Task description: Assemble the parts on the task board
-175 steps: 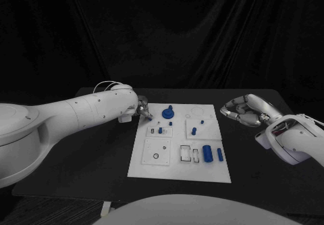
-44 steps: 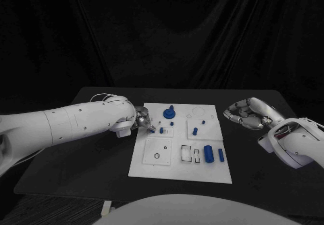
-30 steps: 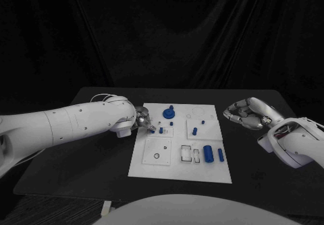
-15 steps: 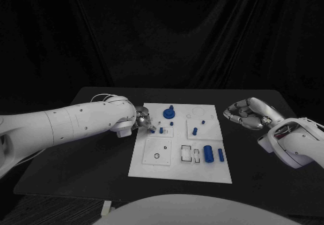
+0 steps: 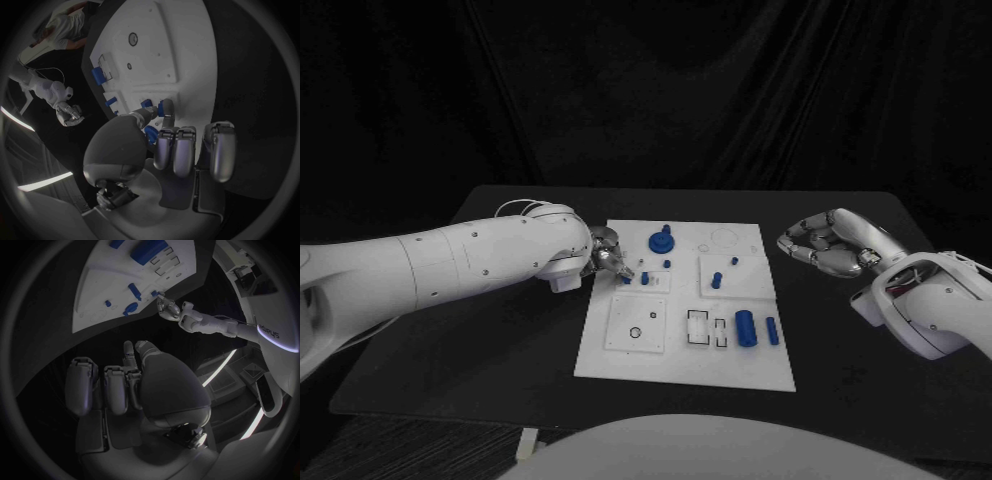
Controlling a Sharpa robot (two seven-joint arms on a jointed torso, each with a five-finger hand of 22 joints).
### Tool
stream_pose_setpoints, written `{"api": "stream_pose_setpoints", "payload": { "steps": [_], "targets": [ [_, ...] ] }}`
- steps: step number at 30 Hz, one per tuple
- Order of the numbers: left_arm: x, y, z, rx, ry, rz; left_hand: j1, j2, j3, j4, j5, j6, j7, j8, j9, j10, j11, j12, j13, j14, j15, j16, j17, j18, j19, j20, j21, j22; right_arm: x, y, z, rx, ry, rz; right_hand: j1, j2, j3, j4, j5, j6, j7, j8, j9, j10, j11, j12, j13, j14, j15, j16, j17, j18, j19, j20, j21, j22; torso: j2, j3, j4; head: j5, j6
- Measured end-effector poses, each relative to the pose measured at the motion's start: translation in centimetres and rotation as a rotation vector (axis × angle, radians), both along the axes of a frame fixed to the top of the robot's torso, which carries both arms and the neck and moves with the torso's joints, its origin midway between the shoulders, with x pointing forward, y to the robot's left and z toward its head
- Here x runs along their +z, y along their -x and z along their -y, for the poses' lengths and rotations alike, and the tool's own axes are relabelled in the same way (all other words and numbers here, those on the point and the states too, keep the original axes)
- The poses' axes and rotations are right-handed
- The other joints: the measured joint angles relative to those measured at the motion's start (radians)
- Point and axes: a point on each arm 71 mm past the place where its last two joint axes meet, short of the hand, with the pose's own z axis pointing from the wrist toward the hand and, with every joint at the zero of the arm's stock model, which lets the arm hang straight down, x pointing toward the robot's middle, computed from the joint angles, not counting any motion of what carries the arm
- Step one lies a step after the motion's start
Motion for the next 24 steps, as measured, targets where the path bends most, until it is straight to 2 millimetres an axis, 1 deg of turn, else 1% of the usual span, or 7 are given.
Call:
{"api": "stream_pose_setpoints", "payload": {
  "steps": [3,8,10,15,17,20,24],
  "targets": [
    [-0.02,0.01,-0.04,0.001,0.000,0.000,0.000,0.000,0.000,0.000,0.000,0.000,0.000,0.000,0.000,0.000,0.000,0.000,0.000,0.000,0.000,0.000,0.000,0.000,0.000,0.000,0.000,0.000,0.00,0.00,0.01,0.000,0.000,0.000,0.000,0.000,0.000,0.000,0.000,0.000,0.000,0.000,0.000,0.000,0.000,0.000,0.000,0.000,0.000,0.000,0.000,0.000,0.000,0.000,0.000,0.001,0.000,0.0000,-0.0001,0.000,0.000],
    [-0.02,0.07,-0.08,0.001,0.003,0.002,0.000,0.000,-0.004,-0.004,0.013,0.000,0.000,-0.002,0.000,0.000,0.000,0.000,0.000,0.000,0.000,0.000,0.000,0.000,0.000,0.000,0.000,0.000,-0.01,0.01,0.01,0.000,0.000,0.000,0.000,0.000,0.000,0.000,0.000,0.000,0.000,0.000,0.000,0.000,0.000,0.000,0.000,0.000,0.000,0.000,0.000,0.000,0.000,0.000,0.000,0.001,0.000,0.0000,-0.0001,0.002,0.000],
    [-0.03,0.15,-0.09,0.000,0.006,0.003,0.000,0.000,-0.007,-0.007,0.024,0.000,0.000,-0.003,-0.002,0.000,0.000,0.000,0.000,0.000,0.000,0.000,0.000,0.000,0.000,0.000,0.000,0.000,-0.02,0.01,-0.01,0.000,0.000,-0.001,0.000,0.000,0.000,0.000,0.000,0.000,0.000,0.000,0.000,0.000,0.000,0.000,0.000,0.000,0.000,0.000,0.000,0.000,0.000,0.000,0.000,0.001,0.000,0.0000,-0.0002,0.003,0.000],
    [-0.04,0.36,-0.16,0.000,0.017,0.011,0.006,0.003,-0.008,-0.008,0.040,0.000,0.001,-0.003,-0.003,0.000,0.000,0.000,0.000,0.000,0.000,0.000,0.000,0.000,0.000,0.000,0.000,0.000,-0.03,-0.01,0.01,-0.001,0.001,-0.001,0.000,0.000,0.000,0.000,0.000,0.000,0.000,0.000,0.000,0.000,0.000,0.000,0.000,0.000,0.000,0.000,0.000,0.000,0.000,0.000,0.000,0.001,0.000,0.0000,-0.0001,0.002,0.000],
    [-0.07,0.46,-0.23,0.002,0.022,0.016,0.010,0.003,-0.008,-0.008,0.040,-0.002,0.002,-0.003,-0.003,0.000,0.000,0.000,0.000,0.000,0.000,0.000,0.000,0.000,0.000,0.000,0.000,0.000,-0.04,-0.01,0.02,-0.001,0.001,-0.001,0.000,0.000,0.000,0.000,0.000,0.000,0.000,0.000,0.000,0.000,0.000,0.000,0.000,0.000,0.000,0.000,0.000,0.000,0.000,0.000,0.000,0.001,0.000,0.0000,-0.0001,0.002,0.000],
    [-0.10,0.58,-0.29,0.003,0.032,0.024,0.015,0.001,-0.012,-0.012,0.054,-0.002,0.003,-0.004,-0.003,0.000,0.000,0.000,0.000,0.000,0.000,0.000,0.000,0.000,0.000,0.000,0.000,0.000,-0.04,-0.02,0.03,-0.002,0.001,-0.002,0.000,0.000,0.002,-0.002,0.000,0.000,0.000,0.000,0.000,0.000,0.000,0.000,0.000,0.000,0.000,-0.001,0.000,0.000,0.000,0.000,0.000,0.001,0.000,0.0000,0.0000,0.002,0.000],
    [-0.16,0.73,-0.37,0.008,0.047,0.041,0.019,-0.001,-0.014,-0.014,0.059,-0.002,0.003,-0.004,-0.003,0.000,0.000,0.000,0.000,0.000,0.000,0.000,0.000,0.000,0.000,0.000,0.000,0.000,-0.05,-0.02,0.04,-0.003,0.001,-0.002,0.000,0.000,0.004,-0.004,0.000,0.000,0.000,0.000,0.000,0.000,0.000,0.000,0.000,0.000,0.000,-0.004,0.000,0.000,0.000,0.000,0.000,0.001,0.000,0.0000,0.0001,0.002,0.000]
  ]
}}
